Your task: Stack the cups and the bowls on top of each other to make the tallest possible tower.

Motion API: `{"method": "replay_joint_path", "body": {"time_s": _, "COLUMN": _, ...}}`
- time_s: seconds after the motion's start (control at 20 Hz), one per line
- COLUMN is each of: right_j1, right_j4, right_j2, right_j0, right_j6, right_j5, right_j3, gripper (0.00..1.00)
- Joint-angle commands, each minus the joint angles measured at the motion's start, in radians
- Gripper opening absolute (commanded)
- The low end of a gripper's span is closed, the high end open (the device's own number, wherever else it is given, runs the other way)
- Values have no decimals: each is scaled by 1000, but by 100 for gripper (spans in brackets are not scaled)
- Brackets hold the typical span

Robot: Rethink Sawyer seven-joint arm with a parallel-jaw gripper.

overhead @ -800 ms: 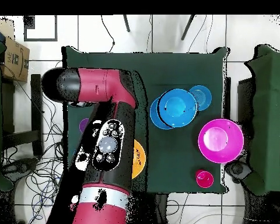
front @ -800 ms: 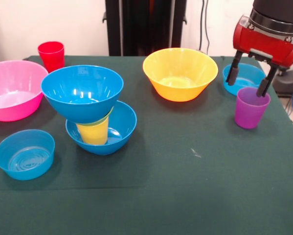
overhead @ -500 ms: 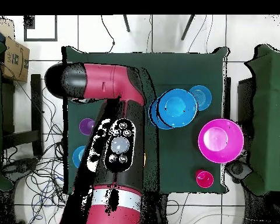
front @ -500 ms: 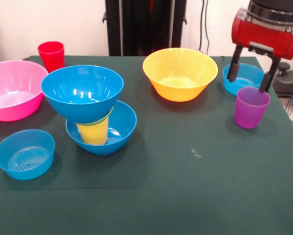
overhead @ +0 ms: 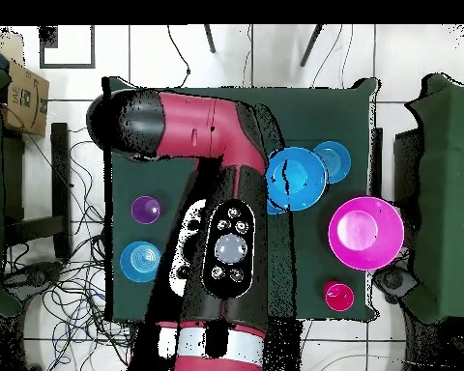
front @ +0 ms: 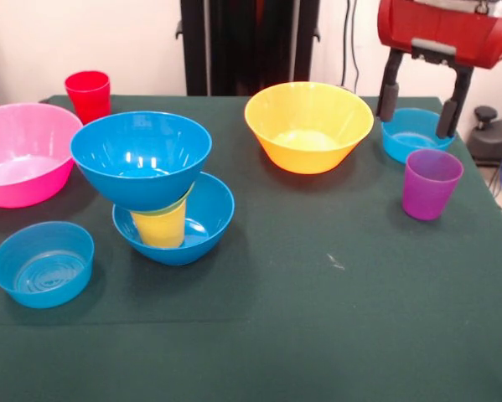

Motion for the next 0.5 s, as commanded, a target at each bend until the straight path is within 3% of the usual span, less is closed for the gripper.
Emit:
{"method": "replay_joint_path", "body": {"time_s": 0.05, "right_j1": 14, "right_j4": -111, "right_j2": 150, "right_j0": -9, "right_j6": -237, "right_j5": -13, "right_j3": 126, "gripper": 100}}
{"method": "replay_joint_path", "body": {"time_s": 0.5, "right_j1": 6, "right_j4": -132, "right_j2": 176, "right_j0": -6, "right_j6": -179, "right_j5": -36, "right_j3": 145, "gripper": 100}}
